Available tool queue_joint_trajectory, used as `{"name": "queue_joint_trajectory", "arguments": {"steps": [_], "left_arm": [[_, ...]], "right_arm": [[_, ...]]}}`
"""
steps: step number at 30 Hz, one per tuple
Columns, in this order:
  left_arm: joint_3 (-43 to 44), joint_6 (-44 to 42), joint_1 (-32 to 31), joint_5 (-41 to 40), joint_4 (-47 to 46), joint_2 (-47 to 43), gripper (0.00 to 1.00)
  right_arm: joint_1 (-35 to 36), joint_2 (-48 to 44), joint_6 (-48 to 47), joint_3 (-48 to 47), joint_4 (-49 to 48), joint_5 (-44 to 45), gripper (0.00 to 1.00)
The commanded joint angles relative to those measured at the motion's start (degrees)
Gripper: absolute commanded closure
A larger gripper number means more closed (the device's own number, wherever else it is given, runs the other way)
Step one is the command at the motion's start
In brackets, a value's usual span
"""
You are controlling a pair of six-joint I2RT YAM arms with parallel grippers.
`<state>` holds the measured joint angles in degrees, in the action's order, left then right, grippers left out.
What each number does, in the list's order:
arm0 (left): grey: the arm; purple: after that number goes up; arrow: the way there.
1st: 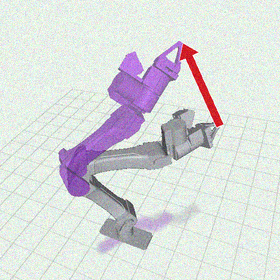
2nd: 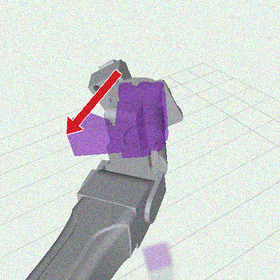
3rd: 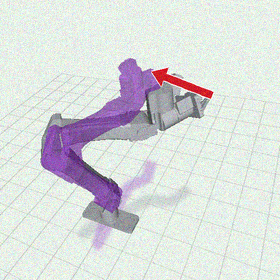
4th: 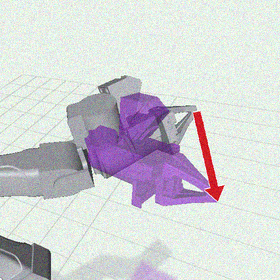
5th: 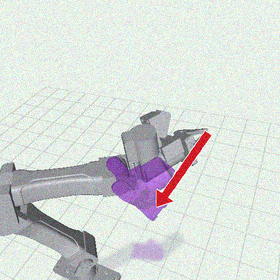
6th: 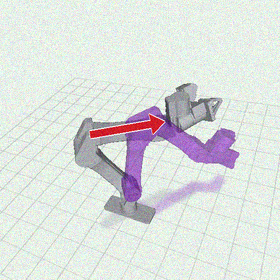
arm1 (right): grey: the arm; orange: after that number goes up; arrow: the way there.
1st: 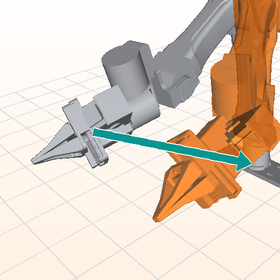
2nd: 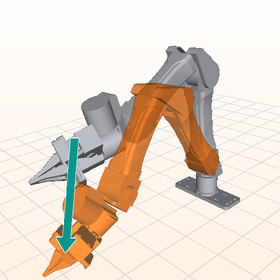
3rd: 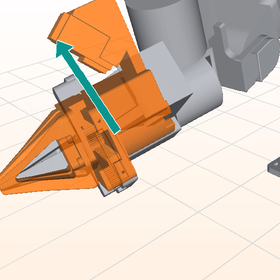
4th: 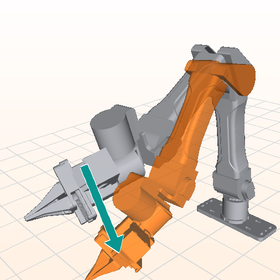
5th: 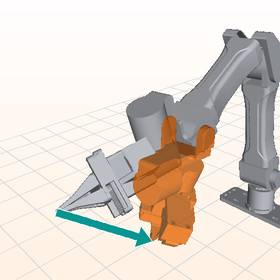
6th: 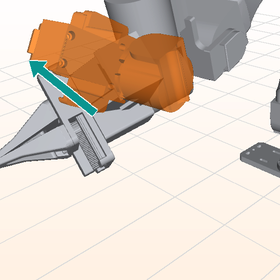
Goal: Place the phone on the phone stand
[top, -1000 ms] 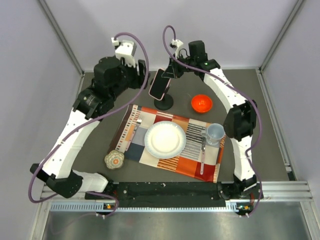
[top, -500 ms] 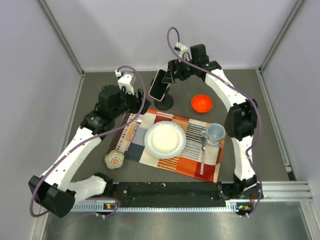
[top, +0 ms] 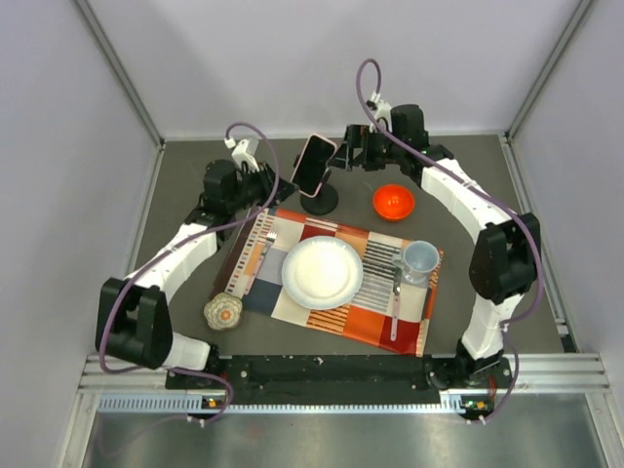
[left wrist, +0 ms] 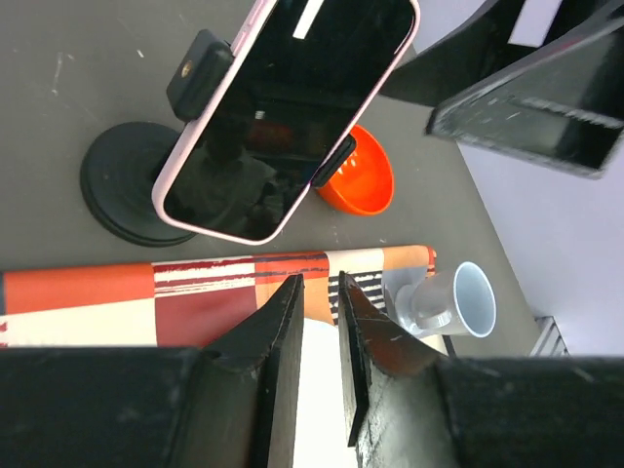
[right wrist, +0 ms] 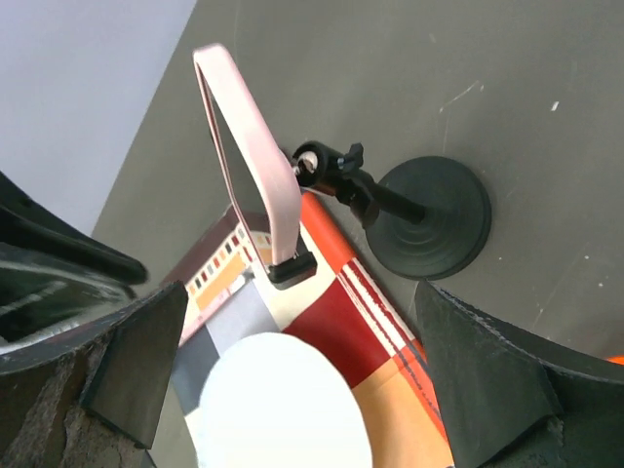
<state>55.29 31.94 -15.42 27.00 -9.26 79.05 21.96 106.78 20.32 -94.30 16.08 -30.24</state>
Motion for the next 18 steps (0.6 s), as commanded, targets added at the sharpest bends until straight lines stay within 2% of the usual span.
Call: {"name": "queue_joint_trajectory", "arguments": {"steps": [1,6,9,10,11,18], "left_arm": [[1.58,5.32,-0.14,3.85,-10.69,3.21,0.75],[2.36,4.18,-0.22,1.75,-10.44,6.73,0.77],[3.42,4.70,-0.22,1.12,-11.13,11.64,0.79],[3.60,4.71,-0.66,0.77,-12.79,12.53,0.80],[4.12,4.62,-0.75,0.42,-13.33,13.58,0.80],[4.74,5.67,-2.33,-1.34,-16.14,20.00,0.81]], "right_arm": [[0.02,-5.44,8.50,0.79,-5.27,7.47,0.01],[4.49,-5.18,8.25,-0.53,-2.80,14.76,0.01],[6.86,-3.52,11.58,-3.60,2.26,22.57,0.01],[7.57,-2.73,12.37,-5.00,4.82,28.77,0.01],[8.01,-1.50,13.42,-7.62,6.50,30.05,0.01],[10.65,-0.44,15.54,-9.41,7.48,34.80,0.01]]}}
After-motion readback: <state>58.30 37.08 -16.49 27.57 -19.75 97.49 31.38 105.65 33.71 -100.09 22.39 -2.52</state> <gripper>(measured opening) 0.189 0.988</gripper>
